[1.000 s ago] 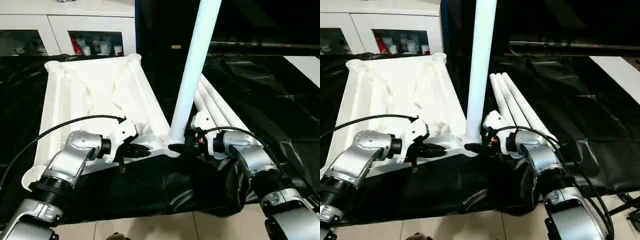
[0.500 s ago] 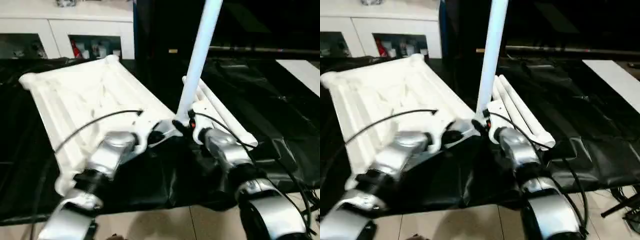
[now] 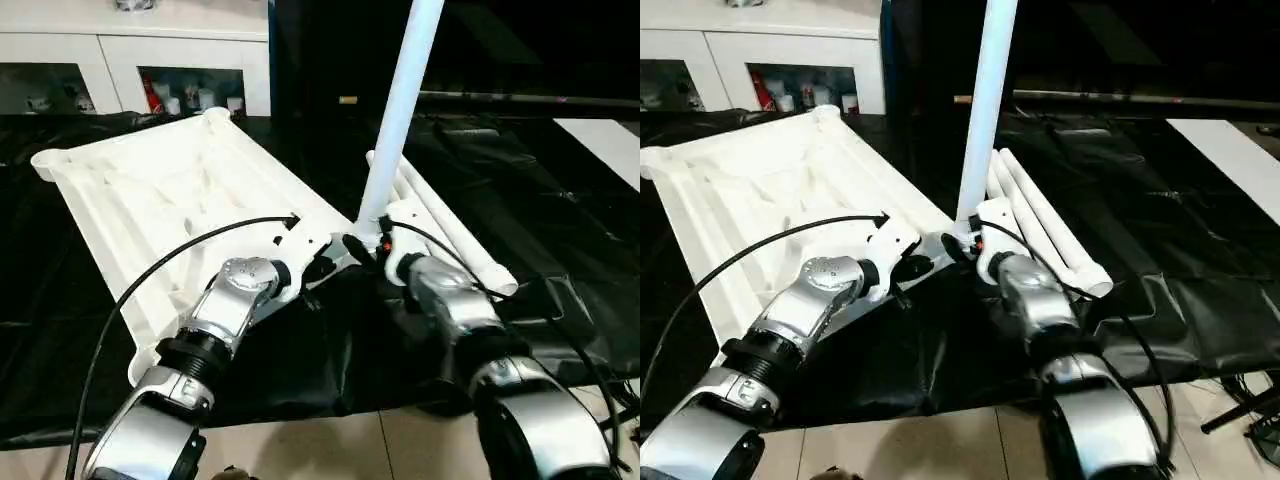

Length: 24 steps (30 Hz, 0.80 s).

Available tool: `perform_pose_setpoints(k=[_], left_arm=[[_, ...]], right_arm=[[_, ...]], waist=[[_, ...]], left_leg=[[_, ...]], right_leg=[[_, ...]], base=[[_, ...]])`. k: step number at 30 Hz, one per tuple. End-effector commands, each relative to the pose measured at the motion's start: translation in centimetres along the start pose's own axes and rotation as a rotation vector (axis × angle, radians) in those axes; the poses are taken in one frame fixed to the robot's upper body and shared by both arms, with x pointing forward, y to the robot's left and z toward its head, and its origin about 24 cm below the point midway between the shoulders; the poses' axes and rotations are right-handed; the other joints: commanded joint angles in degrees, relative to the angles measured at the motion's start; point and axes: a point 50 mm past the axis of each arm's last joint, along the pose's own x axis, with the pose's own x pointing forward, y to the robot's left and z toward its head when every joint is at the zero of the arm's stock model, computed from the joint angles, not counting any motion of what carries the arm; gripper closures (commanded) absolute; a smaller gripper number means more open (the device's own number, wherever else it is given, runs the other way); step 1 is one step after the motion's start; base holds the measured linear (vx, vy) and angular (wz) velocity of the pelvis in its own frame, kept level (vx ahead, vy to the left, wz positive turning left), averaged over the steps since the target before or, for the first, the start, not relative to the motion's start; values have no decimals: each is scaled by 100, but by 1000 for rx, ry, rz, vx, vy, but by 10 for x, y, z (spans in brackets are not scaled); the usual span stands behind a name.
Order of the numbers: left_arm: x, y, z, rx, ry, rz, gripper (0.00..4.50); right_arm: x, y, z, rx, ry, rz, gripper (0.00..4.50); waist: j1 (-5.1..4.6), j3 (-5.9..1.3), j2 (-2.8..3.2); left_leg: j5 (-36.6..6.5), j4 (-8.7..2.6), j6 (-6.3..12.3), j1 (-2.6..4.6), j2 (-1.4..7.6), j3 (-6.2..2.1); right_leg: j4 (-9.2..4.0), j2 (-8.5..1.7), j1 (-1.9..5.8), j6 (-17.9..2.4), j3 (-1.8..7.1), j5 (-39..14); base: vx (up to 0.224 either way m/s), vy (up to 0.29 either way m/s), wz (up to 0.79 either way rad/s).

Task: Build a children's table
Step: Rotate leg to tighten, then rotate table base

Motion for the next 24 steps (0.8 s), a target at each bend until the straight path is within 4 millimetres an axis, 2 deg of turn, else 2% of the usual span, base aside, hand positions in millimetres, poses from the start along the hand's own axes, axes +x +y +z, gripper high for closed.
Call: perform_pose_setpoints(k=[1,2,3,4,5,6,7,8,9,10,11,12,14,15,16,17,18,19,20,21,22,23,24], left_arm=[[2,2,15,14,-112,31,450],[2,3,17,13,-130,37,450],[2,3,19,10,-146,41,450],[0,4,25,-24,-202,31,422],[-2,5,28,-51,-238,12,405],[-5,5,31,-76,-270,-8,393],[-8,7,31,-79,-286,-20,393],[-11,9,29,-81,-300,-20,383],[-14,11,28,-85,-307,-22,366],[-18,14,27,-88,-322,-21,353],[-18,14,27,-88,-322,-21,347],[-21,16,26,-90,-330,-21,347],[-29,21,25,-89,-353,-24,334],[-35,25,24,-87,-360,-23,309],[-40,27,23,-86,-365,-22,305],[-54,39,16,-61,-333,26,304],[-54,39,16,-61,-333,26,304],[-65,50,9,-46,-291,94,297],[-68,54,7,-43,-278,117,267],[-76,64,2,-39,-254,189,262],[-85,75,-2,-35,-230,269,264],[-104,94,-3,-35,-231,434,264],[-106,97,-3,-36,-232,452,265]], right_arm=[[-5,5,17,-47,-79,102,56],[-7,4,19,-51,-87,107,56],[-9,3,19,-55,-92,112,56],[-15,0,22,-70,-107,132,52],[-21,-2,23,-94,-116,149,50],[-27,-4,24,-119,-123,167,50],[-31,-6,25,-135,-126,176,50],[-35,-7,25,-149,-126,186,50],[-37,-8,25,-154,-123,191,50],[-40,-8,24,-164,-117,197,50],[-40,-8,24,-164,-117,197,50],[-41,-8,24,-168,-113,199,50],[-44,-8,22,-168,-95,202,50],[-45,-7,19,-165,-80,209,50],[-46,-6,18,-163,-69,214,50],[-43,0,12,-168,-33,228,50],[-43,0,12,-168,-33,228,50],[-40,5,9,-168,-10,231,50],[-39,7,8,-166,-3,229,50],[-36,9,6,-163,14,222,50],[-32,11,3,-161,32,214,50],[-26,15,-1,-154,68,197,50],[-26,16,-2,-153,72,195,50]], waist=[[8,-311,-3],[19,-335,-8],[18,-346,-13],[24,-333,33],[31,-352,18],[58,-371,61],[73,-387,47],[74,-401,86],[70,-414,72],[66,-446,80],[46,-451,67],[36,-455,80],[16,-437,88],[23,-429,80],[22,-419,91],[27,-402,114],[27,-402,114],[7,-372,128],[-15,-356,118],[-3,-348,144],[-3,-351,144],[-10,-346,133],[-10,-346,133]], left_leg=[[-2183,-461,-75,95,154,-131],[-2032,-441,-17,98,158,-115],[-1968,-436,5,86,156,-116],[-1877,-436,18,67,150,-110],[-1816,-421,30,69,154,-103],[-1649,-398,57,79,158,-92],[-1531,-380,81,78,163,-82],[-1312,-367,139,50,166,-80],[-1162,-358,170,28,171,-89],[-732,-311,318,1,148,-83],[-616,-300,370,-22,135,-79],[-518,-279,451,2,128,-68],[-598,-280,519,3,126,-53],[-724,-295,501,10,140,-61],[-812,-300,479,20,144,-51],[-1079,-326,329,50,176,-68],[-1079,-326,329,50,176,-68],[-1363,-366,149,67,182,-70],[-1441,-386,94,50,172,-78],[-1633,-398,-29,99,177,-72],[-1706,-394,-82,108,180,-76],[-1833,-416,-186,96,176,-97],[-1833,-416,-186,96,176,-97]], right_leg=[[-535,-311,159,-648,220,-2257],[-500,-305,166,-684,232,-2002],[-484,-313,181,-727,229,-1967],[-506,-309,199,-760,226,-1952],[-491,-308,196,-776,228,-1871],[-453,-300,197,-909,235,-1532],[-433,-299,207,-986,237,-1286],[-374,-283,221,-1136,234,-794],[-325,-277,249,-1193,224,-518],[-229,-254,277,-1348,211,244],[-204,-245,290,-1386,210,437],[-194,-239,275,-1460,209,628],[-215,-242,275,-1521,213,537],[-225,-264,286,-1521,213,318],[-247,-260,267,-1508,216,173],[-276,-267,246,-1437,213,-244],[-276,-267,246,-1437,213,-244],[-316,-253,219,-1301,218,-691],[-326,-245,229,-1249,217,-848],[-363,-248,185,-1144,225,-1146],[-361,-249,175,-1116,230,-1204],[-366,-257,174,-1020,229,-1411],[-366,-257,174,-1020,229,-1411]], base=[[0,0,0],[0,0,0],[0,0,0],[0,0,0],[0,0,0],[0,0,0],[57,-9,4],[57,-9,4],[59,2,-1],[50,10,-6],[50,10,-6],[0,0,0],[0,0,0],[0,0,0],[0,0,0],[0,0,0],[0,0,0],[0,0,0],[0,0,0],[0,0,0],[0,0,0],[0,0,0],[0,0,0]])
